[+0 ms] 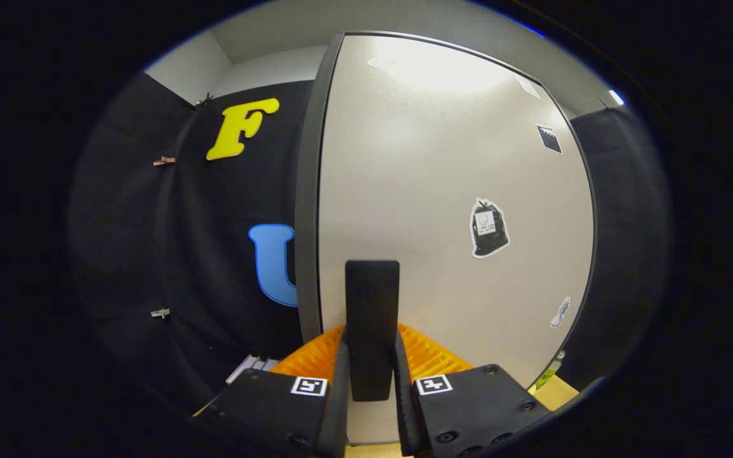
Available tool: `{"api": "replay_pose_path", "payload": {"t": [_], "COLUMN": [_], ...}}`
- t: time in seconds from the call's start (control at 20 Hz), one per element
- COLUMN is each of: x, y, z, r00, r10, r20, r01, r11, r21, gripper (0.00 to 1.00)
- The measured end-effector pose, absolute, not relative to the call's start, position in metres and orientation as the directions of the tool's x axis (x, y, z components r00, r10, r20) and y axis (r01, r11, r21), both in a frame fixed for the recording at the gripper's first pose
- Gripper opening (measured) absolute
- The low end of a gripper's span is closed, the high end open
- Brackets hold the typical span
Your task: Open the shoe cabinet door, grab the shoes and put them into the shoe cabinet, then close the shoe cabinet door.
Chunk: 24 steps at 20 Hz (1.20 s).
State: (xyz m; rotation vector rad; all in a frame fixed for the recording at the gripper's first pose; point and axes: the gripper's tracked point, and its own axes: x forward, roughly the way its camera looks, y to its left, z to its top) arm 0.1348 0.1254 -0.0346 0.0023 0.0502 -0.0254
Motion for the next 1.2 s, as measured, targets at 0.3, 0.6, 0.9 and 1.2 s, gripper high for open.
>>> {"api": "replay_pose_path", "payload": {"t": [0.3, 0.6, 0.9, 1.2], "x": [0.137, 0.128, 0.097, 0.065], "y": [0.124, 0.125, 0.118, 0.11], "z": [-0.037, -0.037, -0.034, -0.028], "r00": [0.998, 0.998, 0.997, 0.995], "r10": [-0.017, 0.012, 0.048, 0.084], "r20": [-0.055, -0.057, -0.059, -0.06], "r01": [0.017, -0.012, -0.047, -0.083], "r11": [1.0, 1.0, 0.999, 0.996], "r21": [0.002, 0.004, 0.011, 0.021], "gripper": [0.26, 0.26, 0.26, 0.26]}}
